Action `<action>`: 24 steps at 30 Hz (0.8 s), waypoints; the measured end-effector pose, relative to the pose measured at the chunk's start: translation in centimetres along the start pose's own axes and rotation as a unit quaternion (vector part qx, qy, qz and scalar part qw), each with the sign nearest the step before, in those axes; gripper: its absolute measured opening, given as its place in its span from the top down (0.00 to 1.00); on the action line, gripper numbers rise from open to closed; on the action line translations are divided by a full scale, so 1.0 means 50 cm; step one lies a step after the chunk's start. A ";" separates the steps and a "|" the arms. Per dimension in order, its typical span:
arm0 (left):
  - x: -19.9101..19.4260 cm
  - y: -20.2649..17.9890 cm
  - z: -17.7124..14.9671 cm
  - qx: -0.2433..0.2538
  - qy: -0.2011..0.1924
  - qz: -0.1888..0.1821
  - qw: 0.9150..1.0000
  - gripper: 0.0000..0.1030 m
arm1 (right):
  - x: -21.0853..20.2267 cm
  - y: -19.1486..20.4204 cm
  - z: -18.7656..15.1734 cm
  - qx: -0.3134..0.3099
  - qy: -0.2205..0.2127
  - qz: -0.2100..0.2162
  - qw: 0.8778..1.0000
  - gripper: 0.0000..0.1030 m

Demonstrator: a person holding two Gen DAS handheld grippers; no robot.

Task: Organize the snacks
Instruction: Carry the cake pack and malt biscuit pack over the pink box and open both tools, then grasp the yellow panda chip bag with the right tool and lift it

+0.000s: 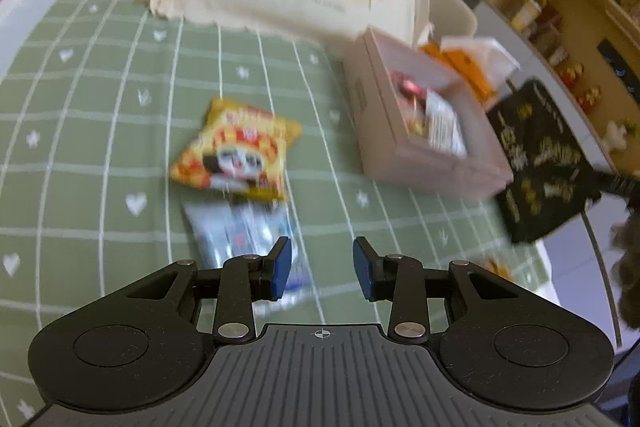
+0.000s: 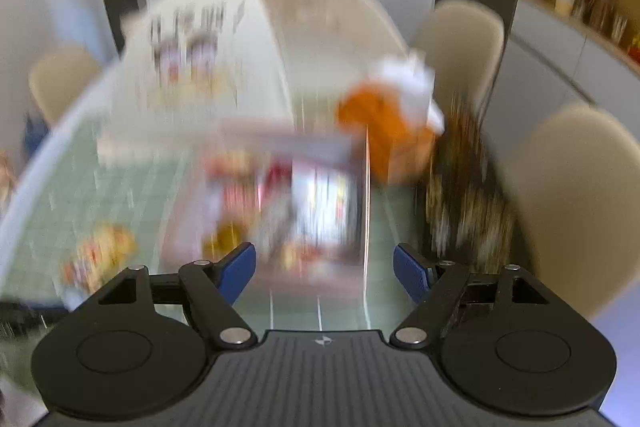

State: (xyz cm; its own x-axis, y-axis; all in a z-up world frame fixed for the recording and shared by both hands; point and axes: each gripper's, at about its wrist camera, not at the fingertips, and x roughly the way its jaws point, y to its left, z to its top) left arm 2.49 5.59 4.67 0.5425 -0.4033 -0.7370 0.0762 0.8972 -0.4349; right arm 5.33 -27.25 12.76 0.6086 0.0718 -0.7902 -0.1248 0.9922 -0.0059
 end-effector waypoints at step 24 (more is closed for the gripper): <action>0.004 0.029 -0.035 -0.018 0.036 -0.005 0.999 0.63 | 0.057 0.068 -0.029 0.029 0.042 0.048 0.998 0.46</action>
State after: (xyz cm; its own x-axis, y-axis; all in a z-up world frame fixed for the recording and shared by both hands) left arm 1.25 6.52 3.01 0.4795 -0.4260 -0.7672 0.0508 0.8862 -0.4604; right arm 5.49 -23.80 9.61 0.5286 0.1595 -0.8337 -0.1326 0.9856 0.1045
